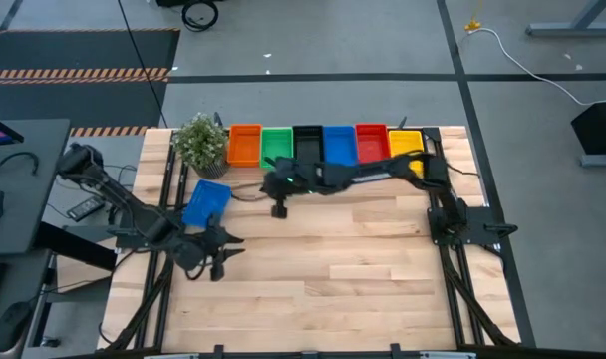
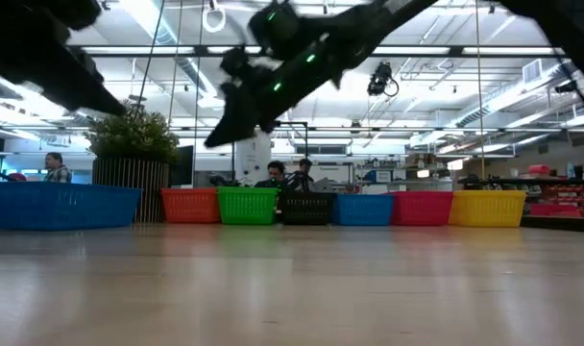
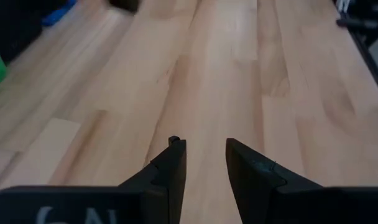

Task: Stack baskets by color
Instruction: Stack the bottom blue bin on top of the top blue bin

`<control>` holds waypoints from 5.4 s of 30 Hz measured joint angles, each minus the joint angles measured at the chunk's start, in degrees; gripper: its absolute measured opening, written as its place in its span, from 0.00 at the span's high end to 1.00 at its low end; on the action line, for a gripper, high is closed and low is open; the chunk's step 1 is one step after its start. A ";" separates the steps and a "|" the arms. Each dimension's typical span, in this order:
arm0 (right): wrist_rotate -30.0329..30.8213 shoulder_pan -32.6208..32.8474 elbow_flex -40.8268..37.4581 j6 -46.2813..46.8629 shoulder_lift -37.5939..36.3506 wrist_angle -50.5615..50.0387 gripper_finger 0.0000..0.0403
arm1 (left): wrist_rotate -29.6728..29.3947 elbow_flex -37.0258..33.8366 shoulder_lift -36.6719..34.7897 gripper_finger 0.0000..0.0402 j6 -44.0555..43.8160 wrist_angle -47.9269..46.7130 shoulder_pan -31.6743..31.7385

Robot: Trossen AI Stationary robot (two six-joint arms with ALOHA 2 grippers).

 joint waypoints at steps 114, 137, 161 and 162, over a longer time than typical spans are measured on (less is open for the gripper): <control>25.91 34.38 -59.87 43.79 -61.72 -26.35 0.98 | 36.76 71.45 67.56 0.66 35.43 -15.68 36.76; 24.95 26.41 -52.90 21.69 -43.08 2.02 0.61 | 38.91 29.70 36.49 0.62 25.27 1.41 37.22; 18.83 17.38 -37.48 27.94 -22.45 -15.20 0.66 | 29.28 5.52 34.61 0.65 14.38 41.16 33.31; 18.85 17.36 -37.67 27.62 -22.64 -16.23 0.69 | 29.21 5.74 34.96 0.65 14.78 41.81 33.31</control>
